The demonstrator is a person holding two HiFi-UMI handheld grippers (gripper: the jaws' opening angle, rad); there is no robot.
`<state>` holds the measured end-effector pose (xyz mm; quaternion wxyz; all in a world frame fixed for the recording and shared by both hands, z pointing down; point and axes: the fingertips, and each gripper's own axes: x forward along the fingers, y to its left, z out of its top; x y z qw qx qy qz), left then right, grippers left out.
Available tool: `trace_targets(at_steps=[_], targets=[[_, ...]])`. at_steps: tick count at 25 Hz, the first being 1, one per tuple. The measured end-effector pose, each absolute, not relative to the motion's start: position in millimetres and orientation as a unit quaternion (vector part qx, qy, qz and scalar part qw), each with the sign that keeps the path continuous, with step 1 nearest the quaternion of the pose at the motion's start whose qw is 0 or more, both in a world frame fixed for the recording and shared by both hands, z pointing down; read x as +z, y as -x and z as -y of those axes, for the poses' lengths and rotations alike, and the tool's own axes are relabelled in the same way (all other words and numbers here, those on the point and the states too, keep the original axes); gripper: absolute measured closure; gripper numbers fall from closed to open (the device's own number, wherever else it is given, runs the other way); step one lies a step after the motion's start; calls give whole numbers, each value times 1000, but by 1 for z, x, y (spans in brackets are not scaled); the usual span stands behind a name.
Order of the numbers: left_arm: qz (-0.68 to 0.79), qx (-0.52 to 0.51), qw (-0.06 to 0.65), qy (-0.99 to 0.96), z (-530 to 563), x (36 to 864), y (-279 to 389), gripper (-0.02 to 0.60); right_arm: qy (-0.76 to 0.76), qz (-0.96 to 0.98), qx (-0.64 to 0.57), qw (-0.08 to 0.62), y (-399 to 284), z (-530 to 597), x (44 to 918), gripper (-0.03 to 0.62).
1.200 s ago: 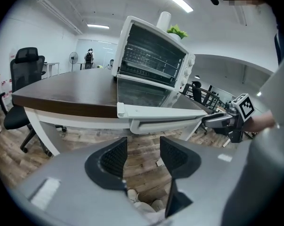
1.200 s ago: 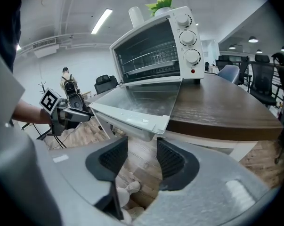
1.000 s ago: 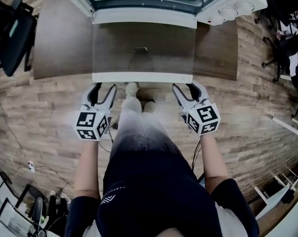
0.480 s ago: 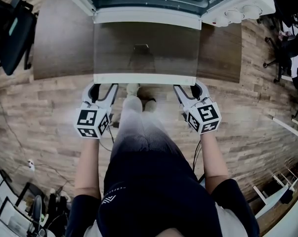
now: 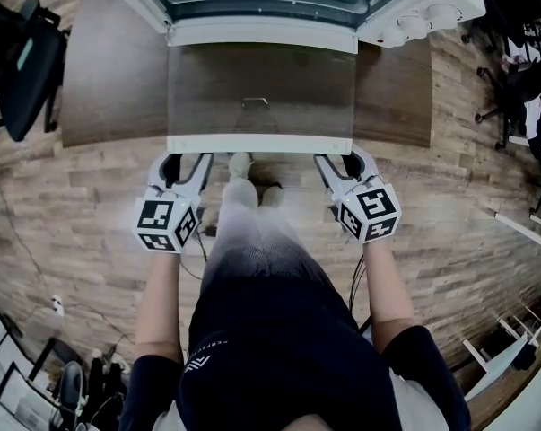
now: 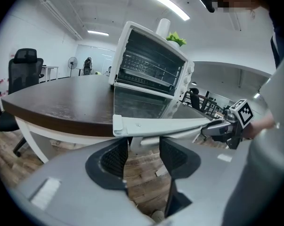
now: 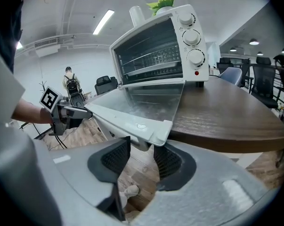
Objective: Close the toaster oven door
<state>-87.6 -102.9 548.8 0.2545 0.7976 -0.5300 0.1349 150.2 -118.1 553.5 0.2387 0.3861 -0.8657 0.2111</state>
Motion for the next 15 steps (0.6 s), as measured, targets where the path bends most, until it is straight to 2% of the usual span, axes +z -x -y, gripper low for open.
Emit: trace_targets(at_steps=[15], targets=[[532, 121, 238, -803, 97, 518, 89, 360, -392, 869, 209, 218, -151, 111, 520, 434]])
